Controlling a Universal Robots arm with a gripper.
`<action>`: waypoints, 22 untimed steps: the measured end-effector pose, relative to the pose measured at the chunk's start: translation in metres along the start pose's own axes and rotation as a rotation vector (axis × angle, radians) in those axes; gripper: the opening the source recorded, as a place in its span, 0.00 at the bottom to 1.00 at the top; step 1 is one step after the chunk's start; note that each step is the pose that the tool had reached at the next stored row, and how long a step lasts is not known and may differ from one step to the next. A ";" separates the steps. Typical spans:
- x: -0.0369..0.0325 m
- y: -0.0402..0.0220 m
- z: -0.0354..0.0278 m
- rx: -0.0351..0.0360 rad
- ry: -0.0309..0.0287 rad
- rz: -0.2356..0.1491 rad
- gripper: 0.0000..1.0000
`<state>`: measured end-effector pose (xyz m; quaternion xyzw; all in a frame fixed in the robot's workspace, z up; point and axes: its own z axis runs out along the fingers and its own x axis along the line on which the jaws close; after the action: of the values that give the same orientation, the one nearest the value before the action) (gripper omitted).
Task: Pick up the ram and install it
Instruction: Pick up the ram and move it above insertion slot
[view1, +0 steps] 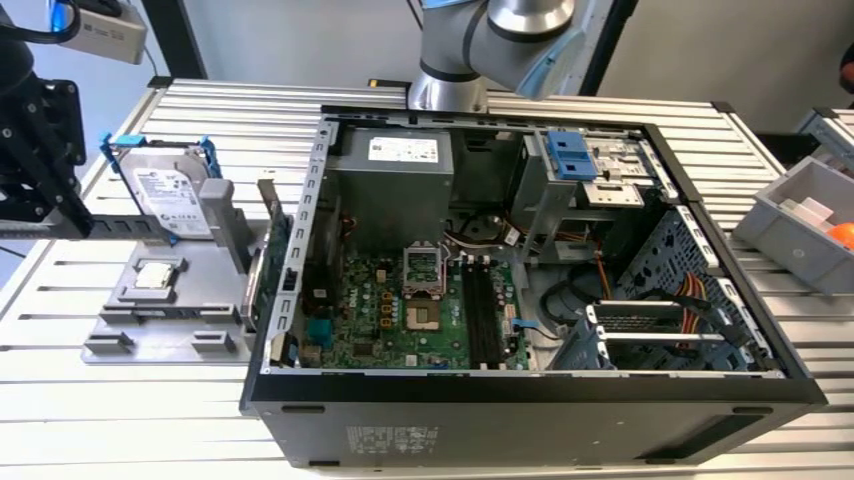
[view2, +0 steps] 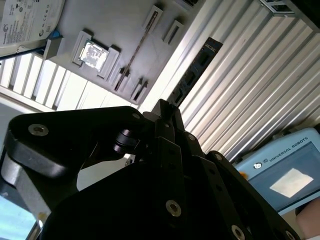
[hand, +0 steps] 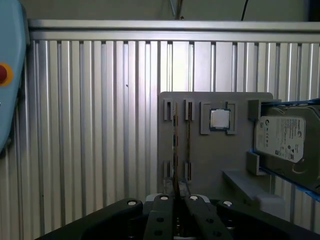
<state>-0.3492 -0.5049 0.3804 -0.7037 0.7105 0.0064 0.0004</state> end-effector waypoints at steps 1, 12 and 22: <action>0.0000 0.0000 -0.0006 0.0003 -0.0002 0.000 0.00; 0.0000 -0.0014 -0.0011 0.0002 0.0023 0.000 0.00; -0.0001 -0.0134 -0.0012 -0.0001 0.0022 0.000 0.00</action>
<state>-0.3358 -0.5049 0.3815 -0.7037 0.7104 0.0057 -0.0004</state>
